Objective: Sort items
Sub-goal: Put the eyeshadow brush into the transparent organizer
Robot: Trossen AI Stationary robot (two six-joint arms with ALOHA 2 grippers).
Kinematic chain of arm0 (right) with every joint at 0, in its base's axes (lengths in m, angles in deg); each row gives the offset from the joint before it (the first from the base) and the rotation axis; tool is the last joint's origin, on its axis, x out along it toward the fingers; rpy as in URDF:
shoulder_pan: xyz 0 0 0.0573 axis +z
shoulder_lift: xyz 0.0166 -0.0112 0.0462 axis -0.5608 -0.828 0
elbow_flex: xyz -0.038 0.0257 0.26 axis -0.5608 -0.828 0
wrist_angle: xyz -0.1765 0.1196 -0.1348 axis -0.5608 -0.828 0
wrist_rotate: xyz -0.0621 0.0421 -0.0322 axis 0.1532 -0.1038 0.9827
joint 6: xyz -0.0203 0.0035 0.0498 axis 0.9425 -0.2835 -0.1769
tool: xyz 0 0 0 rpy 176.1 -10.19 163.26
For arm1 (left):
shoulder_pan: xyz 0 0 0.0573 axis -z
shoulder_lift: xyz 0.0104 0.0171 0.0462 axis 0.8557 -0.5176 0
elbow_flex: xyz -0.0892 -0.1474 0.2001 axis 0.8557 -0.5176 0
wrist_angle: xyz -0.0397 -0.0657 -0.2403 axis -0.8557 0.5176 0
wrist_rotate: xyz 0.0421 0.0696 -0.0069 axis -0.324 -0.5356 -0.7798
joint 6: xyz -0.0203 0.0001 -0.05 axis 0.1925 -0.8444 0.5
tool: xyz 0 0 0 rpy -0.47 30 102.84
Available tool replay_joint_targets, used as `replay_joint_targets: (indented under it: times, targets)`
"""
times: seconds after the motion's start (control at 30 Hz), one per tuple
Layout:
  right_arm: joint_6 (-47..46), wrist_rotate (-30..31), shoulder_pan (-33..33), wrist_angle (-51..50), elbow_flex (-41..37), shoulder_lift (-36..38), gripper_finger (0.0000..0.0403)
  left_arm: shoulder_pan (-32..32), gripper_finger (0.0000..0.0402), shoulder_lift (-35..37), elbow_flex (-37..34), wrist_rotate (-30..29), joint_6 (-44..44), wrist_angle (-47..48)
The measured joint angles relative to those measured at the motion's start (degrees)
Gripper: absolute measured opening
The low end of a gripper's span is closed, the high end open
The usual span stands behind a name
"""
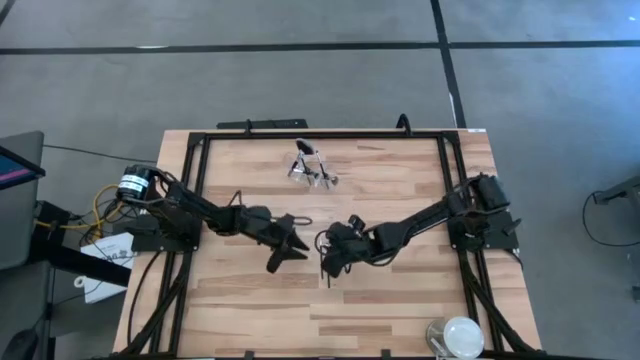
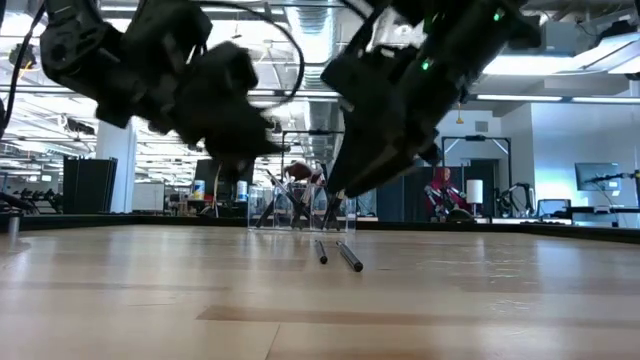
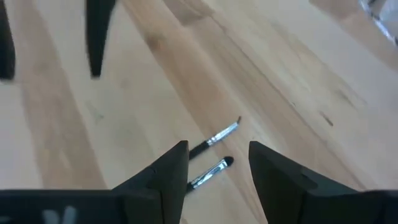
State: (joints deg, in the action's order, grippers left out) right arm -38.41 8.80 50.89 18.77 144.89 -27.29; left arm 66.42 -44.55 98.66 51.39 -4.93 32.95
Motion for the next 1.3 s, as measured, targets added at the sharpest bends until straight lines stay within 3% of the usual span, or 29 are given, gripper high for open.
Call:
replay_joint_targets:
  times: [0.13,0.37,0.47,0.7,0.93,1.07,1.3]
  targets:
    - [-4.5,-0.4,-0.5,-0.2,0.0,-2.3,0.0152,2.7,0.0136,-0.1,0.0,-9.0,3.0,7.6]
    - [-9.3,-4.9,-0.7,-0.1,0.0,-5.9,0.0144,6.7,0.0136,-0.1,0.0,-21.0,3.0,7.8]
    - [-10.3,-3.6,-0.3,1.2,0.1,-7.0,0.0142,7.2,0.0136,-0.1,0.0,-24.9,3.0,7.8]
    - [-8.4,-3.4,-0.6,0.8,0.4,-8.0,0.0121,7.0,0.0136,-0.1,0.0,-25.5,3.0,7.8]
    - [-5.2,-3.1,-1.3,-0.4,0.3,-7.9,0.0011,7.0,0.0136,-0.1,0.0,-25.5,3.0,7.8]
    - [-0.9,-3.3,-2.1,-1.6,-0.1,-5.4,0.0013,7.0,0.0136,-0.1,0.0,-25.6,3.2,7.8]
    - [8.7,4.3,-5.0,-4.5,0.0,7.4,0.0006,6.4,0.0136,-0.1,0.0,-32.4,9.5,7.8]
